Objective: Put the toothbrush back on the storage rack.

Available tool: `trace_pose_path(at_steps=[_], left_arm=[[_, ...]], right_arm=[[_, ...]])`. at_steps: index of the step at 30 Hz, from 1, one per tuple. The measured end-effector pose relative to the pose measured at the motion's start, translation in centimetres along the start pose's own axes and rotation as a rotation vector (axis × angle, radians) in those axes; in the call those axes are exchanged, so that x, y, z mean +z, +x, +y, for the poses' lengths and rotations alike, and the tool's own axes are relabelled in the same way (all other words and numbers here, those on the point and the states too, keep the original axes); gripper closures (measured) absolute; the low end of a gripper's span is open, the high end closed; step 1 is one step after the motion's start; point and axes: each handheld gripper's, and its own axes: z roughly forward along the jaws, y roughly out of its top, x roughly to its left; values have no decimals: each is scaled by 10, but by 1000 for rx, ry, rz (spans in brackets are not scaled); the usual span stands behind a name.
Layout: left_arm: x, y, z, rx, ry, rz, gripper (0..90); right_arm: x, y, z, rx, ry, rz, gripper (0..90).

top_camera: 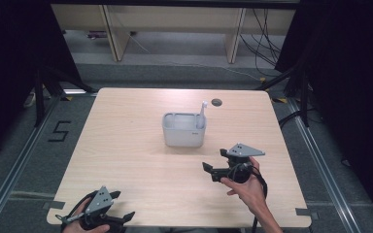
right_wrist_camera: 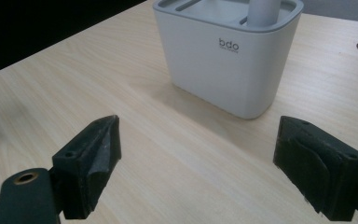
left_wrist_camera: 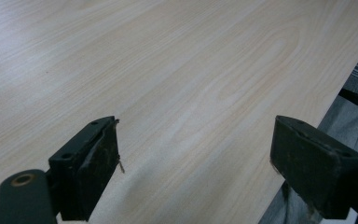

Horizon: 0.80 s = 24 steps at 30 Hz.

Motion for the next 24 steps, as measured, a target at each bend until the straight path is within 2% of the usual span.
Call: trace_pose_path(at_steps=[1, 2, 3, 4, 5, 6, 8, 10, 12, 13, 14, 16, 17, 18, 19, 20, 21, 22, 24], left_arm=[[0, 0, 0, -1, 0, 1, 147], [0, 0, 0, -1, -1, 3, 147], [1, 0, 0, 0, -9, 2, 147], [1, -1, -1, -4, -13, 3, 147], [1, -1, -1, -4, -13, 3, 147], [1, -1, -1, -4, -14, 4, 147], [1, -1, -1, -3, -13, 4, 147], [0, 0, 0, -1, -7, 1, 147], [0, 0, 0, -3, -6, -3, 147], [0, 0, 0, -3, -6, -3, 147], [0, 1, 0, 15, 1, 5, 147], [-1, 2, 1, 27, 11, 6, 147], [0, -1, 0, -15, -8, -5, 147], [0, -1, 0, -16, -7, -6, 147], [-1, 0, 0, -1, 6, -4, 147], [-1, 0, 0, -7, 2, -4, 147], [0, -1, 0, -16, -10, -2, 147], [0, -2, 0, -17, -14, 0, 147], [1, -2, 0, -15, -23, 1, 147]], right_arm=[[1, 1, -1, 7, -5, 3, 155], [-1, 3, -2, 27, 22, -1, 155], [1, 2, -4, -2, -6, -5, 155], [0, 2, -5, -7, 16, -1, 155], [0, 5, -7, 23, 16, 10, 155], [-1, 4, -7, 0, 21, 3, 155], [-1, 6, -8, 14, 19, 2, 155], [-1, 6, -10, -15, 18, 14, 155], [-3, 9, -12, 22, 30, 13, 155], [-4, 9, -13, 14, 38, 10, 155], [-4, 8, -14, -4, 36, 0, 155], [-4, 9, -15, 8, 28, 12, 155], [-4, 8, -16, -13, 38, 16, 155], [-5, 10, -17, -6, 35, -13, 155], [-5, 10, -19, 5, 37, -7, 155], [-6, 9, -20, -24, 38, -16, 155], [-6, 11, -21, 11, 39, -8, 155], [-7, 9, -22, -23, 46, -19, 155], [-7, 9, -24, -22, 43, -15, 155]])
